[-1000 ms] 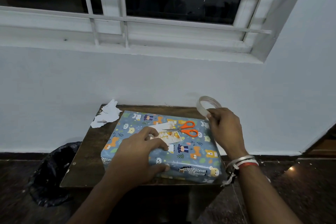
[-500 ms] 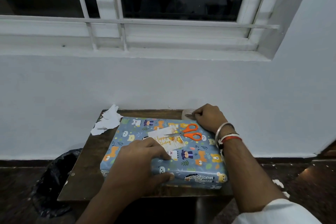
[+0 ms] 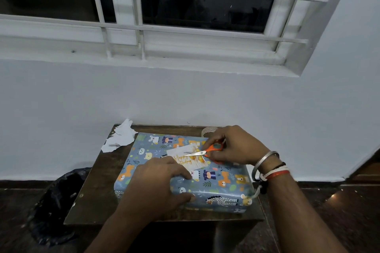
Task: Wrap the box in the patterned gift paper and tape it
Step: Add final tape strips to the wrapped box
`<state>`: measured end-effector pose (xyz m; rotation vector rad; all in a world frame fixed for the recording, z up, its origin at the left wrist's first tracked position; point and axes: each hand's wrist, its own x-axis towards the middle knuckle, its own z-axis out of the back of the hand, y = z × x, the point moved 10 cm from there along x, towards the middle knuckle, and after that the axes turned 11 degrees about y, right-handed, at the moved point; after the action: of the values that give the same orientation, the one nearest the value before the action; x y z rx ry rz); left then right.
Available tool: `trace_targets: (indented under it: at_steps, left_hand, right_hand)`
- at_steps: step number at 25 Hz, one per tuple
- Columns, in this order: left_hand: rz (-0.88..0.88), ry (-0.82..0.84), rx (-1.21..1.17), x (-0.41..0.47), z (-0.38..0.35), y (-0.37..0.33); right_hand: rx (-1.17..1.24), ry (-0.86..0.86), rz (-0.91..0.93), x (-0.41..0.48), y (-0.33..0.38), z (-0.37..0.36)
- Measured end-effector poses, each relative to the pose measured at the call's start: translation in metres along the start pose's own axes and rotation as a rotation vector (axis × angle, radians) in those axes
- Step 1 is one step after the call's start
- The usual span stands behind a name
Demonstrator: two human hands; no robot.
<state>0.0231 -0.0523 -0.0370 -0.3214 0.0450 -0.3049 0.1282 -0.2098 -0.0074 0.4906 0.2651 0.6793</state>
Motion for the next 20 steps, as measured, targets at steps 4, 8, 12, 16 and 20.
trace_targets:
  at_steps: [4, 8, 12, 16, 20]
  left_hand:
    - [0.001, -0.003, -0.001, 0.001, 0.002, 0.0]
    - [0.012, -0.01, 0.001, -0.001, 0.0, 0.002]
    - [0.011, 0.02, -0.001, -0.003, 0.0, -0.001]
    - [0.042, -0.034, -0.022, -0.011, 0.009, 0.008]
    - [0.079, 0.002, 0.0, -0.016, 0.005, 0.012]
  right_hand:
    - [0.251, -0.029, 0.028, -0.001, -0.011, 0.006]
    - [0.682, -0.403, -0.1, -0.002, -0.066, 0.025]
    - [0.499, -0.597, -0.263, 0.008, -0.122, 0.033]
    - [0.353, -0.297, -0.267, 0.034, -0.126, 0.01]
    - [0.255, -0.044, -0.308, 0.045, -0.127, -0.001]
